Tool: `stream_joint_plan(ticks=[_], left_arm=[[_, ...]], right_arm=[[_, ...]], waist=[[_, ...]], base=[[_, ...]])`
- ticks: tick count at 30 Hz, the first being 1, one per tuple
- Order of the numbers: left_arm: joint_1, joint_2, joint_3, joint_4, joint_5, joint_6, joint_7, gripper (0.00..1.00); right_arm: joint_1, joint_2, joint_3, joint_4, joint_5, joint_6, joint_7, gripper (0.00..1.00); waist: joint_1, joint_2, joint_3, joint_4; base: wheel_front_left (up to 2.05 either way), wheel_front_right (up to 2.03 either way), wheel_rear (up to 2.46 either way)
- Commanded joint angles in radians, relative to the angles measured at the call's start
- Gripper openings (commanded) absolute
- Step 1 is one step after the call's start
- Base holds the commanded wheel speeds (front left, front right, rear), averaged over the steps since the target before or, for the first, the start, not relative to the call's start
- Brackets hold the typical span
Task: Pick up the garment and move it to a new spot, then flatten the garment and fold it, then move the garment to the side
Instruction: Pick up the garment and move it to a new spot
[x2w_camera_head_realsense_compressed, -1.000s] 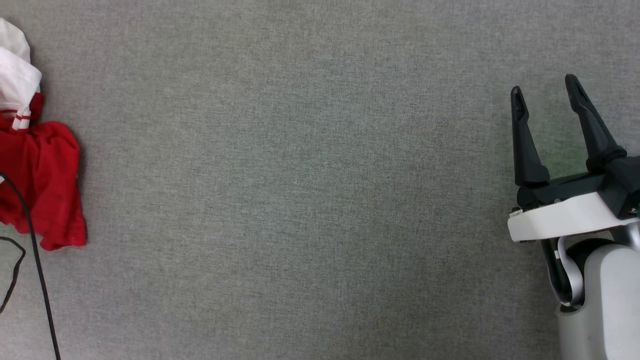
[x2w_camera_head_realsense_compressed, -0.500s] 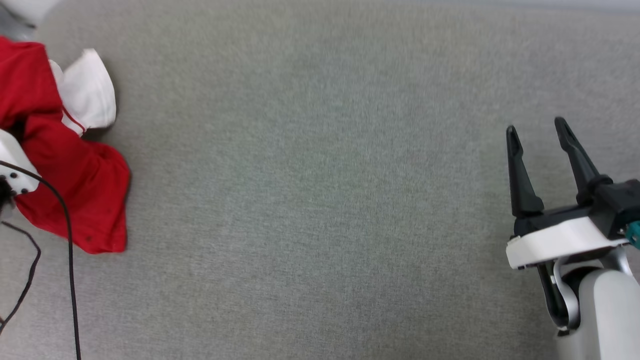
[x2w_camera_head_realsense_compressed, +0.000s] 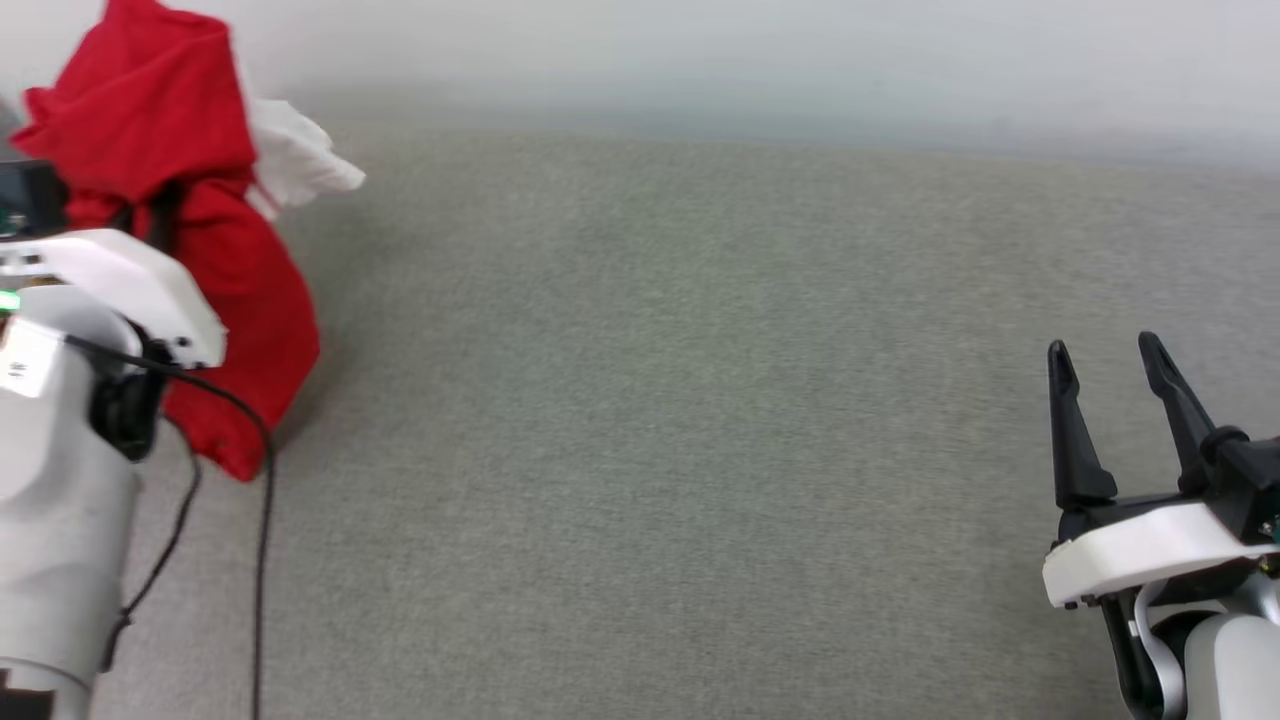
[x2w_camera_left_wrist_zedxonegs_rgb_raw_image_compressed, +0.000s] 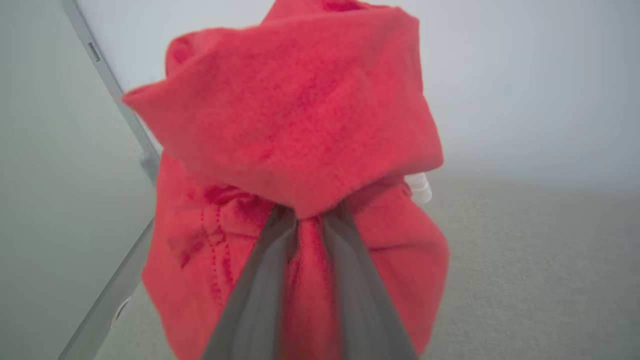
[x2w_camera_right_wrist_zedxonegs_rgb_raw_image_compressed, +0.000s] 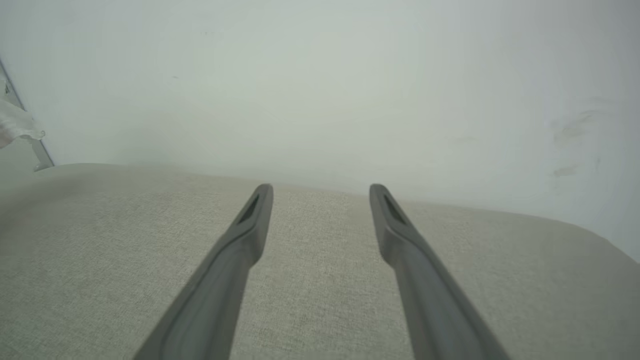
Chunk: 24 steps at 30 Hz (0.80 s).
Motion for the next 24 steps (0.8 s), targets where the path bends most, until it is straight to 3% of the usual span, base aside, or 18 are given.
stream_joint_plan(ticks=[1,14,24], left_arm=[[0.011,-0.016,-0.009,-0.011,0.001,0.000,-0.007,0.00],[0.144,-0.207,-0.182,-0.211,0.013,-0.026,0.040,0.00],[0.311,-0.303,-0.433,-0.367,0.040,-0.034,0.122,0.00]], right_arm=[[0.013,0.000,-0.002,-0.003,0.007,0.000,0.003,1.00],[0.072,0.000,-0.026,-0.009,0.031,0.000,0.011,1.00],[0.063,0.000,-0.030,-0.024,0.047,0.000,0.002,1.00]], waist=[[0.0002,0.0000,-0.021,-0.027],[0.0002,0.0000,-0.063,-0.163],[0.0002,0.0000,0.005,-0.218]], base=[[0.00,0.00,0.00],[0.00,0.00,0.00],[0.00,0.00,0.00]])
